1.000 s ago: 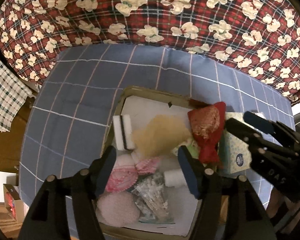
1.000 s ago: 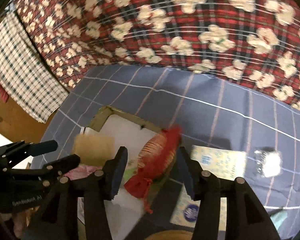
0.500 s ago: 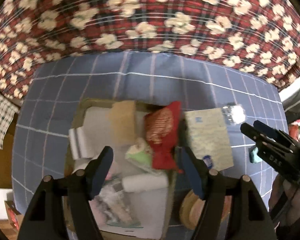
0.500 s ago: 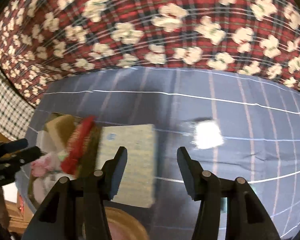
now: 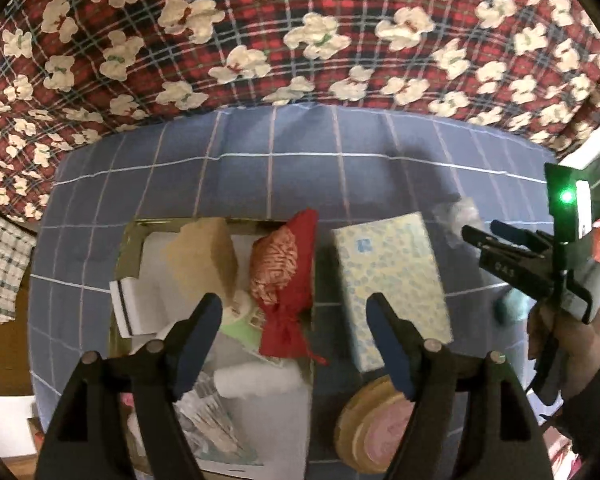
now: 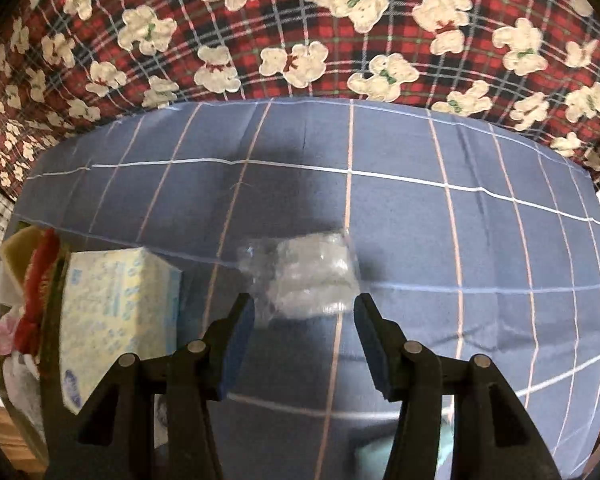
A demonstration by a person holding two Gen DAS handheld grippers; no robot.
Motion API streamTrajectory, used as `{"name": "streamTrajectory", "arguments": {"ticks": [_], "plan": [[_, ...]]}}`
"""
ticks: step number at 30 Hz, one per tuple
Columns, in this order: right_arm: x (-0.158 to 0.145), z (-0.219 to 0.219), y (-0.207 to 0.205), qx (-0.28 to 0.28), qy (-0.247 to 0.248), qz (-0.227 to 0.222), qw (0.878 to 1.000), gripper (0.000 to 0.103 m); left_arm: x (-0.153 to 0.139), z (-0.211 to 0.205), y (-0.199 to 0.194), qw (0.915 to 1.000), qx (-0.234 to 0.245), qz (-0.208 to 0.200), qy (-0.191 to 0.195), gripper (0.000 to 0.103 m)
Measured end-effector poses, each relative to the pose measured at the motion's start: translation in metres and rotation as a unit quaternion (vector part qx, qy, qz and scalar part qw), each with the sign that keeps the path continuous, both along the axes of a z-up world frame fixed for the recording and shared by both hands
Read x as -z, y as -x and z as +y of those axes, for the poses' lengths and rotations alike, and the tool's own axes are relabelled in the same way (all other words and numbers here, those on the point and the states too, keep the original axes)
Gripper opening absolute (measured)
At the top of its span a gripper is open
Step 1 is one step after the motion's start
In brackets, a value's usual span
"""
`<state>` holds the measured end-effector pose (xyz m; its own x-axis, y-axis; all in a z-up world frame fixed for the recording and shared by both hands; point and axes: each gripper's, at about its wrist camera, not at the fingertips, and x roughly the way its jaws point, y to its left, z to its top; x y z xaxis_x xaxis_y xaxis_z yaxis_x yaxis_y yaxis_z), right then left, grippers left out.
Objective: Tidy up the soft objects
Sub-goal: 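Move the right gripper to the clear plastic bag and grasp it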
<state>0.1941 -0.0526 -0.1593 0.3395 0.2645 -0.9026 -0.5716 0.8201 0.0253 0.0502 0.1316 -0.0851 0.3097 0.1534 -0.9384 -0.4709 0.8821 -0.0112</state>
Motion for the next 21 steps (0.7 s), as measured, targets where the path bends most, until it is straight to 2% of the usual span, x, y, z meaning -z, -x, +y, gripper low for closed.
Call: {"name": "streamTrajectory", "arguments": {"ticks": [2, 8, 12, 14, 16, 20, 21], "plan": [[0.007, 0.005, -0.008, -0.005, 0.005, 0.004, 1.0, 0.054, 0.001, 0.002, -0.004, 0.9999, -0.004, -0.004, 0.009, 0.075], [0.021, 0.016, -0.021, -0.019, 0.016, 0.008, 1.0, 0.054, 0.005, 0.004, -0.017, 0.9999, -0.014, 0.009, 0.003, 0.075], [0.026, 0.026, -0.02, -0.035, 0.034, -0.009, 0.999, 0.054, 0.007, 0.008, -0.023, 0.9996, -0.023, 0.015, 0.004, 0.075], [0.028, 0.029, -0.017, -0.044, 0.044, -0.017, 0.998, 0.049, 0.007, 0.007, -0.025, 0.9996, -0.023, 0.015, 0.001, 0.075], [0.029, 0.031, -0.014, -0.052, 0.052, -0.021, 0.997, 0.027, 0.007, 0.004, -0.026, 0.9997, -0.019, 0.015, 0.003, 0.075], [0.026, 0.029, -0.012, -0.07, 0.037, -0.021, 0.997, 0.012, 0.006, -0.008, -0.032, 0.9998, -0.005, 0.018, 0.004, 0.075], [0.026, 0.028, -0.011, -0.078, 0.032, -0.016, 0.996, 0.005, 0.007, -0.012, -0.033, 0.9998, 0.0, 0.019, 0.005, 0.075]]}}
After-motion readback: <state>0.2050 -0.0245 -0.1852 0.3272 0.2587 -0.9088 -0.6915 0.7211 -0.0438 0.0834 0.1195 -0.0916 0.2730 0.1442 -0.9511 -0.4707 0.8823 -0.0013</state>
